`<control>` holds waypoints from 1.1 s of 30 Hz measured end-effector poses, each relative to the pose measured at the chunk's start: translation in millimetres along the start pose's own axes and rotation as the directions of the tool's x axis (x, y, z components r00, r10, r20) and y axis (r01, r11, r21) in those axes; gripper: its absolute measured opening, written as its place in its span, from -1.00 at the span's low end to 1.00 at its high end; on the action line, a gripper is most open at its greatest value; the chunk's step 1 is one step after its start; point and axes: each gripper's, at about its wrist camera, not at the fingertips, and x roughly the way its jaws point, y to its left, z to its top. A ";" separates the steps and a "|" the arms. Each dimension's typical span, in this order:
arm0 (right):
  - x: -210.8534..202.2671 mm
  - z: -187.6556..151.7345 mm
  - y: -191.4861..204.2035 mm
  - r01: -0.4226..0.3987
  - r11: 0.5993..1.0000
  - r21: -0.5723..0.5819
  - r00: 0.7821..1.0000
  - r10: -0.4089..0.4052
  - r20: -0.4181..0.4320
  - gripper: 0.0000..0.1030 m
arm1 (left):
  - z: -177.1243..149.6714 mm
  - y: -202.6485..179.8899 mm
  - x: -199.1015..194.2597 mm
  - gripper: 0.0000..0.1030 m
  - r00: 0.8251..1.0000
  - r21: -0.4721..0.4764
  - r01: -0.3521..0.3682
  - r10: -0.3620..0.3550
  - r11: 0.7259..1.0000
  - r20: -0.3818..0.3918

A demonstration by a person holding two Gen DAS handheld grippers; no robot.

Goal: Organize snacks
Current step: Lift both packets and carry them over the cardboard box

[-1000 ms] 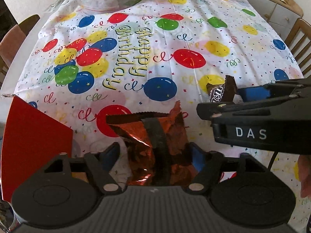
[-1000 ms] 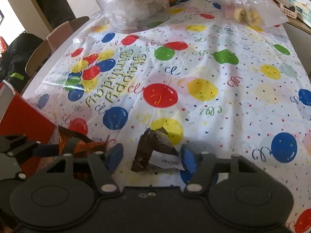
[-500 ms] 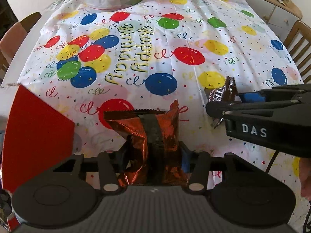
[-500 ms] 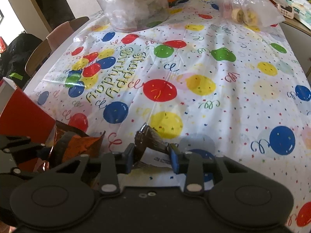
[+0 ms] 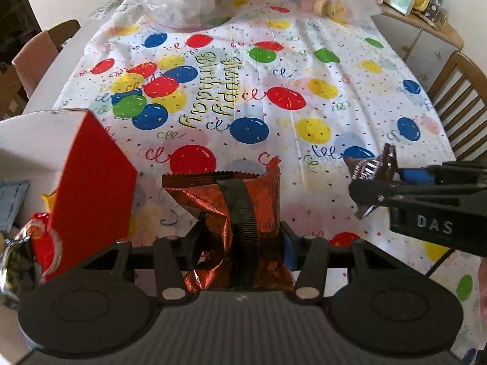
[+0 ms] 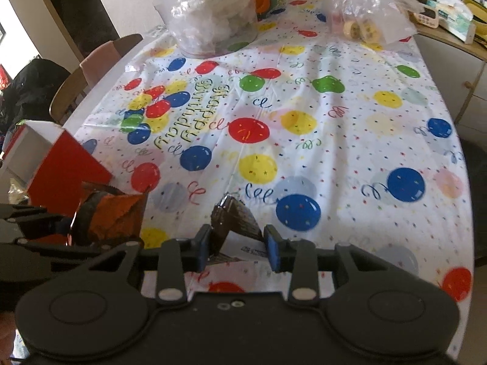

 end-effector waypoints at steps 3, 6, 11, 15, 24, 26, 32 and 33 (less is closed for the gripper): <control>-18.8 -8.0 3.7 -0.002 1.000 -0.002 1.000 0.002 0.017 -0.32 | -6.5 1.9 -15.7 -0.04 1.000 -0.006 0.001 -0.001 1.000 0.013; -37.2 -15.8 9.7 0.000 1.000 -0.004 1.000 0.000 0.025 -0.32 | -12.6 5.7 -32.0 -0.04 1.000 -0.019 0.008 -0.007 1.000 0.026; -65.3 -28.8 22.7 -0.003 1.000 -0.003 0.999 0.003 0.037 -0.32 | -21.9 14.2 -62.5 -0.04 0.998 -0.035 0.031 -0.029 0.999 0.052; -86.6 -37.8 35.9 -0.013 1.000 -0.004 0.999 0.013 0.046 -0.32 | -30.9 19.3 -82.6 -0.04 0.998 -0.029 0.039 -0.037 0.999 0.057; -121.5 -49.7 68.8 -0.038 0.999 -0.028 0.997 0.040 0.073 -0.32 | -48.4 44.7 -121.9 -0.04 0.994 -0.067 0.078 -0.073 0.995 0.082; -126.9 -51.4 77.0 -0.047 0.998 -0.032 0.996 0.050 0.080 -0.32 | -52.4 53.5 -130.8 -0.04 0.992 -0.071 0.089 -0.082 0.994 0.096; -135.6 -52.8 109.7 -0.075 0.996 -0.045 0.992 0.079 0.098 -0.32 | -66.0 85.2 -157.6 -0.04 0.985 -0.080 0.096 -0.084 0.992 0.149; -136.2 -52.2 116.6 -0.080 0.996 -0.051 0.991 0.084 0.102 -0.32 | -67.6 91.5 -161.3 -0.04 0.984 -0.080 0.097 -0.083 0.992 0.157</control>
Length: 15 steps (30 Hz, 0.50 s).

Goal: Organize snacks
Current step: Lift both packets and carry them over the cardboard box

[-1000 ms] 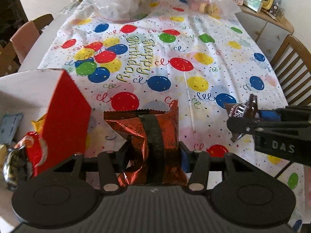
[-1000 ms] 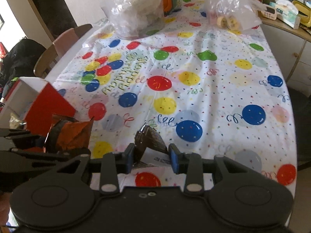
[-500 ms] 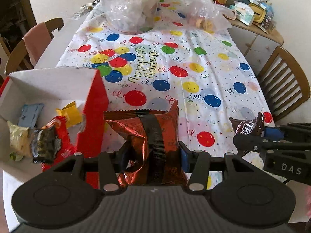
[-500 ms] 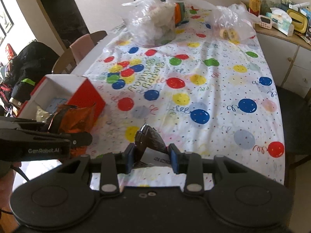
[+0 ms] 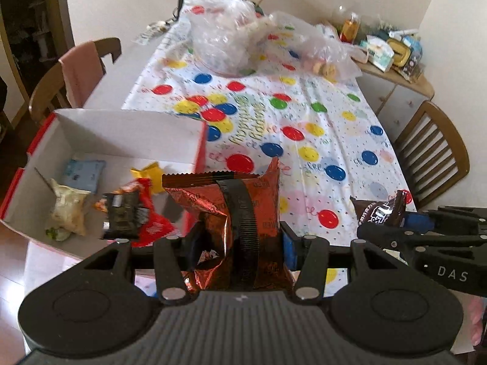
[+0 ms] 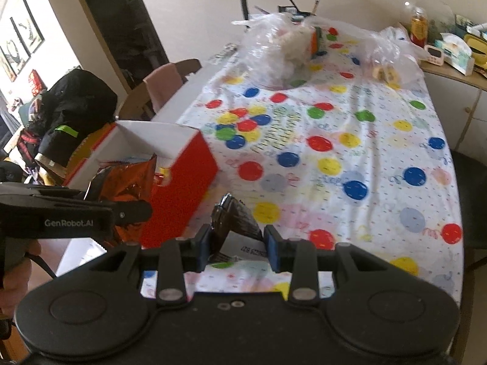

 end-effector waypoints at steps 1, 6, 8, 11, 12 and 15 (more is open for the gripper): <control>0.5 0.5 6.9 -0.004 1.000 -0.005 1.000 0.004 0.002 -0.32 | -0.5 6.0 -4.0 -0.04 1.000 -0.001 -0.003 0.003 1.000 0.009; 10.9 6.5 46.5 -0.020 0.999 -0.025 1.000 0.020 0.003 -0.32 | -0.8 45.4 -20.0 -0.04 0.999 -0.017 -0.016 0.017 1.000 0.031; 17.0 9.3 62.9 -0.023 0.999 -0.035 1.000 0.024 0.002 -0.32 | -0.2 62.1 -24.7 -0.04 0.999 -0.022 -0.018 0.019 1.000 0.037; 28.1 14.3 86.6 -0.024 0.999 -0.047 1.000 0.024 0.003 -0.32 | 2.0 88.3 -29.7 -0.04 0.999 -0.031 -0.025 0.027 0.999 0.043; 32.8 16.2 94.4 -0.022 0.999 -0.048 1.000 0.022 0.004 -0.32 | 2.7 96.1 -30.7 -0.04 0.999 -0.032 -0.029 0.030 0.999 0.046; 45.6 21.5 112.1 -0.015 0.999 -0.049 1.000 0.015 0.006 -0.32 | 6.1 121.4 -33.6 -0.04 0.998 -0.034 -0.042 0.044 0.999 0.054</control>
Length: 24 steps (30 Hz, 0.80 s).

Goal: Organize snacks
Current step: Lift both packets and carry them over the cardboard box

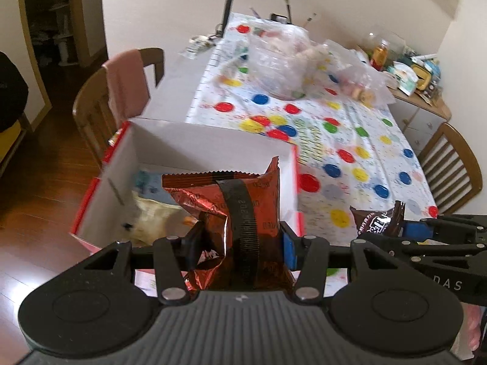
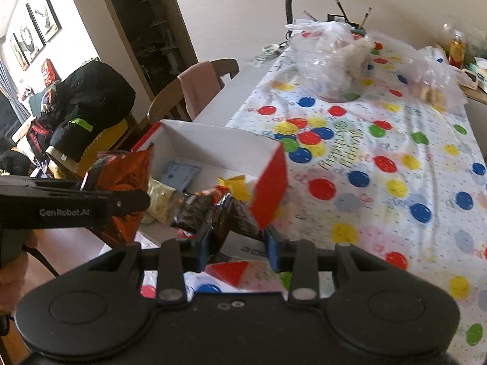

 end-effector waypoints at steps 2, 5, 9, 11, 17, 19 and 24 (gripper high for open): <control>9.3 4.0 10.3 0.004 1.000 0.000 1.000 -0.004 -0.002 -0.32 | 4.3 15.6 2.1 -0.04 1.000 0.005 -0.014 0.014 1.000 -0.002; 27.5 10.5 24.0 0.015 1.000 -0.004 1.000 -0.015 -0.009 -0.32 | 9.8 36.6 9.8 -0.04 0.999 0.007 -0.035 0.035 0.999 -0.005; 55.5 17.4 38.1 0.034 0.999 0.001 0.999 -0.033 -0.028 -0.32 | 17.7 58.8 24.0 -0.04 0.999 0.024 -0.052 0.052 0.998 -0.010; 69.1 20.8 42.2 0.044 0.999 0.009 0.998 -0.044 -0.039 -0.32 | 21.6 69.5 33.5 -0.04 0.998 0.034 -0.062 0.062 0.998 -0.017; 110.9 27.0 51.5 0.087 0.996 -0.004 0.993 -0.087 -0.082 -0.31 | 29.7 89.1 68.7 -0.03 0.995 0.072 -0.071 0.076 0.995 -0.058; 123.4 28.5 52.4 0.102 0.995 -0.010 0.990 -0.102 -0.102 -0.31 | 30.7 90.7 81.3 -0.03 0.994 0.087 -0.067 0.075 0.994 -0.082; 146.9 31.8 51.0 0.135 0.991 -0.009 0.982 -0.135 -0.134 -0.31 | 32.0 89.0 103.0 -0.04 0.992 0.121 -0.058 0.071 0.991 -0.101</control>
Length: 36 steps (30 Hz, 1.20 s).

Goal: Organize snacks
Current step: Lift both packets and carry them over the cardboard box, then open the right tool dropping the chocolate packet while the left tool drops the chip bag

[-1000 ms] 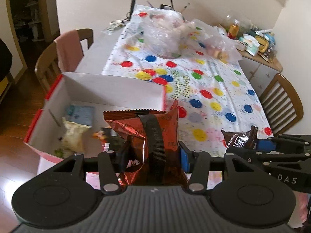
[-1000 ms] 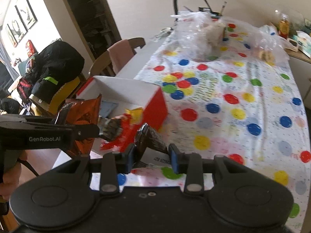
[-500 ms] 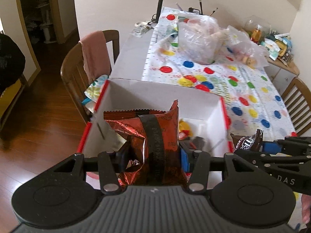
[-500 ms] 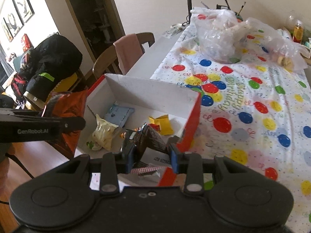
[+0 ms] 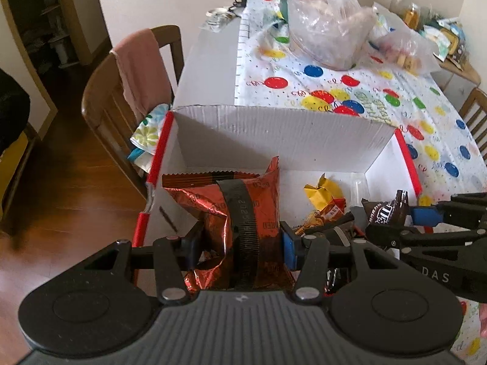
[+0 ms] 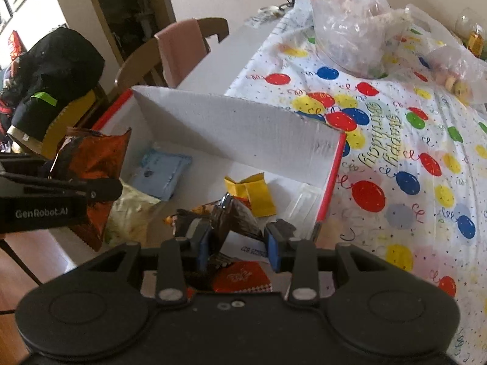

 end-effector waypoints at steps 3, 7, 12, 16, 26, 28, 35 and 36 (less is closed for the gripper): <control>7.5 0.5 -0.4 0.016 1.000 -0.002 1.000 -0.016 -0.012 -0.31 | 1.1 -4.5 11.4 -0.04 1.000 0.032 0.010 -0.009 0.999 -0.024; 12.9 0.5 -0.4 0.028 1.000 0.000 0.999 -0.028 -0.025 -0.30 | 0.9 -9.2 24.1 -0.03 0.999 0.058 0.014 -0.012 0.998 -0.049; 16.0 -0.3 0.2 0.032 1.000 -0.001 0.999 -0.032 -0.031 -0.29 | -0.5 -13.8 32.7 -0.03 0.998 0.081 0.007 -0.002 0.997 -0.060; 16.2 -0.6 1.0 0.032 0.999 0.004 0.999 -0.032 -0.029 -0.25 | 0.0 -15.8 33.5 -0.02 0.998 0.089 0.007 -0.003 0.996 -0.056; 12.7 -3.0 2.2 0.016 1.000 0.010 0.999 -0.016 -0.028 -0.10 | -5.2 -17.0 29.6 0.12 0.999 0.092 0.007 -0.004 0.996 -0.040; 10.2 -4.3 2.4 0.013 1.000 0.014 1.000 -0.013 -0.023 -0.04 | -5.9 -16.5 26.1 0.16 1.000 0.086 0.007 -0.005 0.996 -0.026; -5.1 -9.6 -1.6 -0.015 0.999 0.037 1.000 0.015 0.007 0.01 | -9.1 -15.0 8.7 0.39 1.000 0.060 0.020 -0.022 0.998 0.023; -8.4 -10.2 -2.2 -0.021 0.999 0.039 1.000 0.020 0.016 0.02 | -9.5 -14.7 5.6 0.39 0.999 0.059 0.023 -0.025 0.998 0.031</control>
